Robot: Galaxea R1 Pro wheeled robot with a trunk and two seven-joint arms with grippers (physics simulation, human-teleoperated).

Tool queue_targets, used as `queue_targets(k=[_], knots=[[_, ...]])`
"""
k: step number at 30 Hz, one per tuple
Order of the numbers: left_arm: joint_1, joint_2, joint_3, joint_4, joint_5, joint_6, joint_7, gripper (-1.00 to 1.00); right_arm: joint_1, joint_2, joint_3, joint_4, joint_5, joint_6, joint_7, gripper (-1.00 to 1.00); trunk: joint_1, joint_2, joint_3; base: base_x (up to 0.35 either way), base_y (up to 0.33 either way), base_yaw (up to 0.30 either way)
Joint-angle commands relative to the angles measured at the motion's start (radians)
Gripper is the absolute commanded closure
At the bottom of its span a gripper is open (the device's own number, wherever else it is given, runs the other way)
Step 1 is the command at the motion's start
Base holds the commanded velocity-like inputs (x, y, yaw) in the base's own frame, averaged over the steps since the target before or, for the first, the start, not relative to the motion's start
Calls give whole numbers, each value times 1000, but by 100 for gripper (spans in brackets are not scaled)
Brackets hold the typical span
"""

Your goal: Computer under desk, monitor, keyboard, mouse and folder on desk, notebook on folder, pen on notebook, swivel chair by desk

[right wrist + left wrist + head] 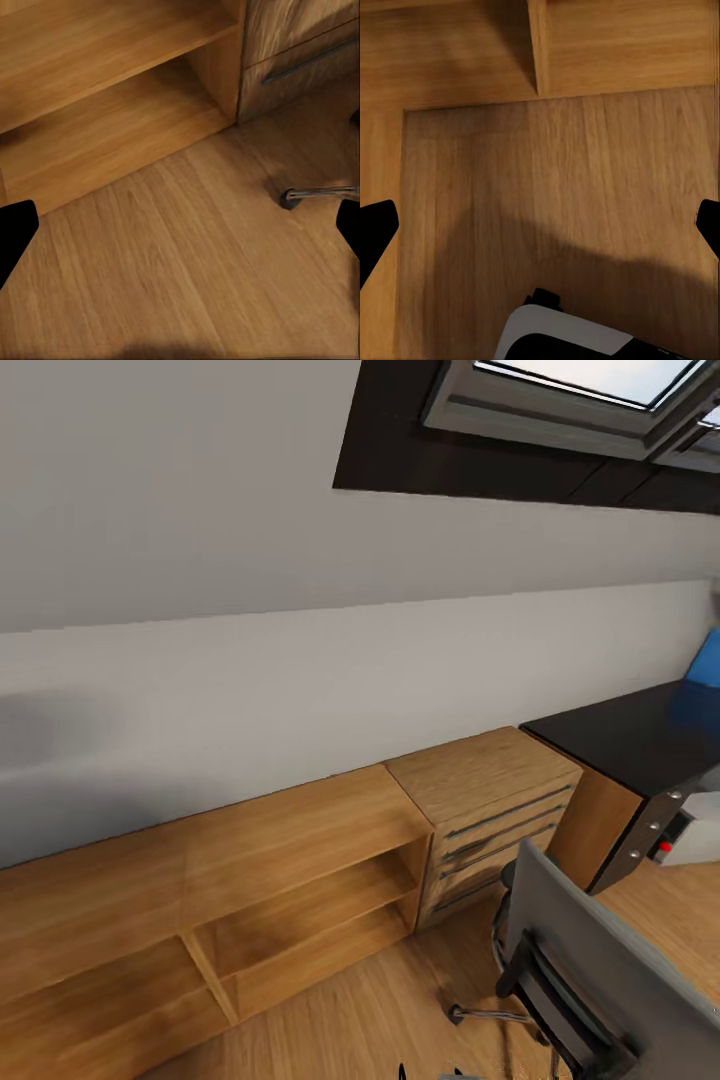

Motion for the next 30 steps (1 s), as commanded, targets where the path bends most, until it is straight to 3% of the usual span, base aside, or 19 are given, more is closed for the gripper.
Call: queue_targets(k=[1,23,26,28,30], knots=[[0,1,-9,-1,3,-2,8,-100,-1,0,8,0,0,-1,-9,-100,1,-2,-2,0,2,-297],[0,2,-8,-1,4,-3,9,-100,-1,1,8,2,0,-2,-9,-100,1,-2,-2,0,0,-297],[0,5,-9,15,5,0,8,-100,0,-5,4,58,2,-7,-12,-100,1,-2,-2,0,0,-284],[0,5,-9,68,0,-4,8,-100,3,-12,3,92,5,-12,-12,-100,1,-2,-2,0,0,-280],[0,4,-10,107,-1,-15,7,-100,18,-35,3,106,12,-23,-11,-100,1,-2,-2,0,0,-279]])
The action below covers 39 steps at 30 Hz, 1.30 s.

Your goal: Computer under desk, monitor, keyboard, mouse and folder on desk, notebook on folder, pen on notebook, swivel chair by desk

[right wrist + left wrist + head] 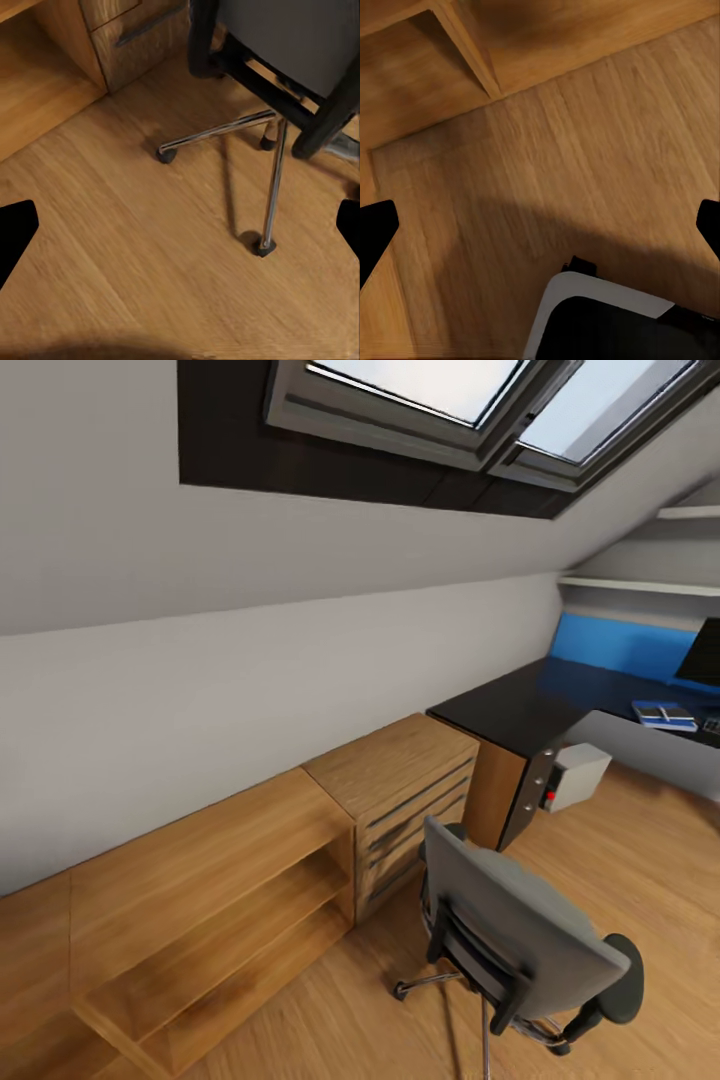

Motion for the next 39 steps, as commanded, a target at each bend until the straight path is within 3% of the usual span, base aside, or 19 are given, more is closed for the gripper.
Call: queue_targets(k=[1,2,3,6,7,10,11,17,22,39], knots=[[0,0,-10,6,1,-8,9,-100,6,-6,13,4,7,-6,-9,-100,1,-2,-2,0,0,-279],[0,0,-10,19,2,-27,8,-100,22,-19,13,6,17,-20,-9,-100,1,-2,-2,0,0,-278],[0,-4,-15,51,-1,-98,8,-100,61,-39,14,9,43,-65,-9,-100,1,-2,-2,0,0,-278],[0,-21,-22,107,-28,-226,7,-100,106,-55,14,11,67,-128,-9,-100,1,-2,-2,0,0,-278],[0,-25,-23,119,-48,-268,7,-100,118,-59,13,12,71,-146,-9,-100,1,-2,-2,0,0,-278],[0,-29,-25,129,-83,-312,6,-100,135,-63,14,12,75,-165,-9,-100,1,-2,-2,0,0,-278],[0,-32,-25,135,-133,-342,7,-100,150,-63,16,12,79,-177,-8,-100,1,-2,-2,0,0,-278],[0,-35,-26,139,-196,-364,8,-100,169,-58,20,12,85,-195,-7,-100,1,-2,-1,0,0,-275],[0,-34,-25,138,-199,-365,12,-100,187,-63,19,12,86,-247,-7,-100,1,-2,0,0,11,-273],[0,-34,-22,137,-197,-364,13,-100,189,-63,17,11,84,-246,-10,-100,1,-2,7,0,14,-271]])
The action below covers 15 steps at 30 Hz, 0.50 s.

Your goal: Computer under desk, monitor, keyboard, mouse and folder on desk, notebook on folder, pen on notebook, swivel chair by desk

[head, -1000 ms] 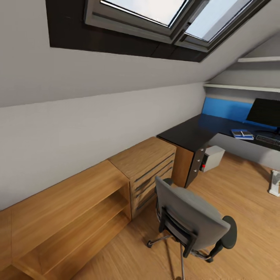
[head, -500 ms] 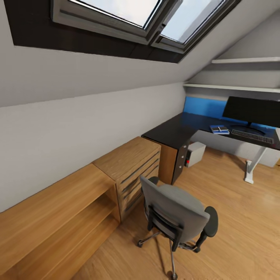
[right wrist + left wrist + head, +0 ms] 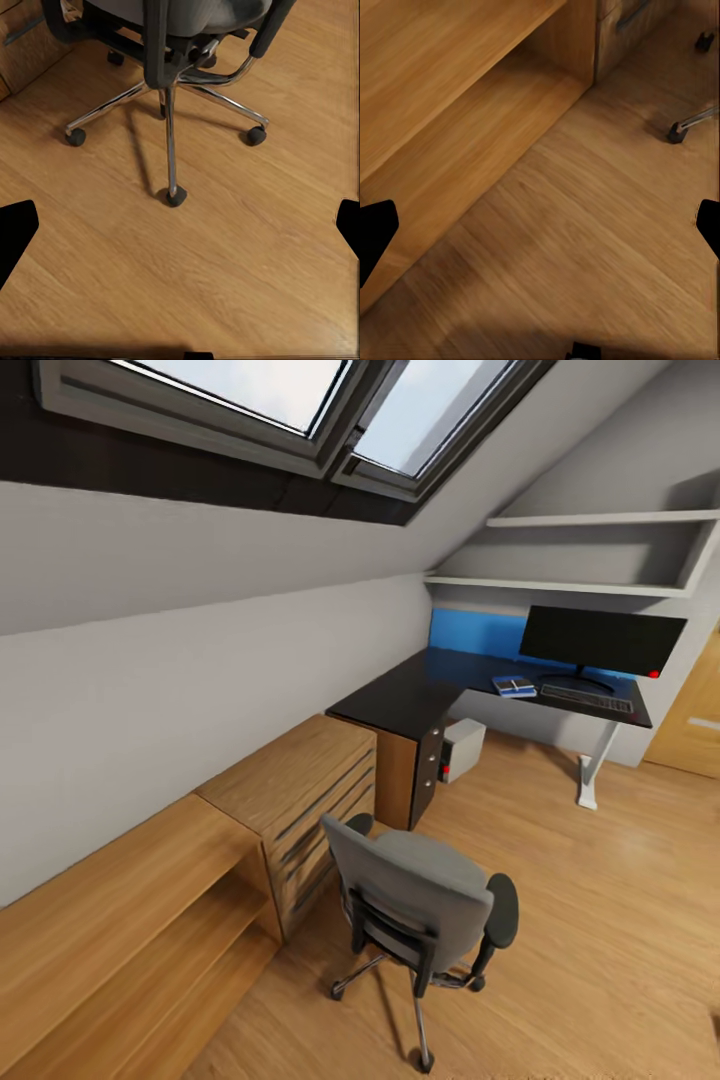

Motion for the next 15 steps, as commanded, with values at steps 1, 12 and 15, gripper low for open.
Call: queue_targets(k=[1,12,15], knots=[[0,0,-9,-1,4,-1,6,-100,-1,1,8,2,2,-1,-10,-100,1,-2,-2,0,47,-270],[0,-1,-11,-1,3,6,5,-100,-1,1,8,2,2,0,-11,-100,1,-2,3,0,188,-270],[0,-1,-11,-1,3,7,5,-100,-1,1,8,2,2,0,-11,-100,1,-2,4,0,16,-270]])
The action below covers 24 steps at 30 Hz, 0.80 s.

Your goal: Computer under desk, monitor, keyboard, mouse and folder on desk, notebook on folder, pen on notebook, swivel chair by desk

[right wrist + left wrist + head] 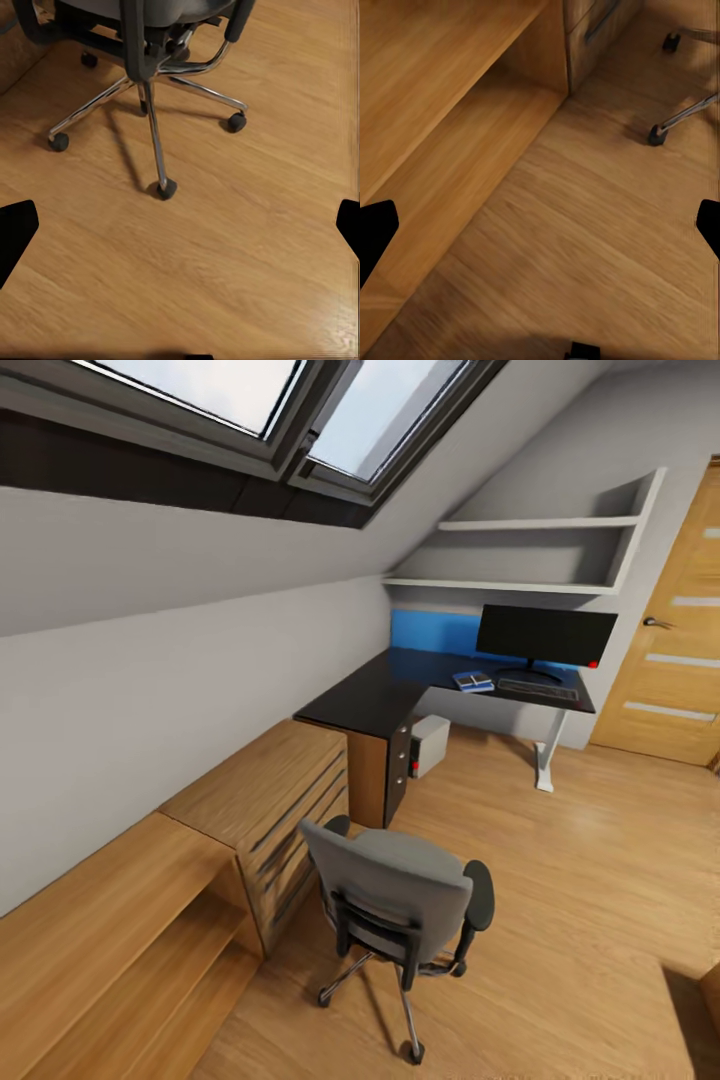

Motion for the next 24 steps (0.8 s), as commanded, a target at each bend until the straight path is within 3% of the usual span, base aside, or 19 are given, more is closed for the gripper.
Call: queue_targets(k=[1,8,19,24], knots=[[0,0,-9,-1,4,-1,6,-100,-1,1,8,2,2,-2,-10,-100,1,-2,-2,0,7,-270],[0,0,-8,-1,4,-2,5,-100,-1,1,8,2,1,0,-11,-100,1,-2,1,0,21,-270],[0,-1,-9,-1,2,-1,5,-100,-1,2,8,2,1,1,-10,-100,1,-2,6,67,264,-270],[0,0,-9,-1,2,-1,6,-100,-1,2,8,2,1,1,-10,-100,1,-2,8,28,86,-269]])
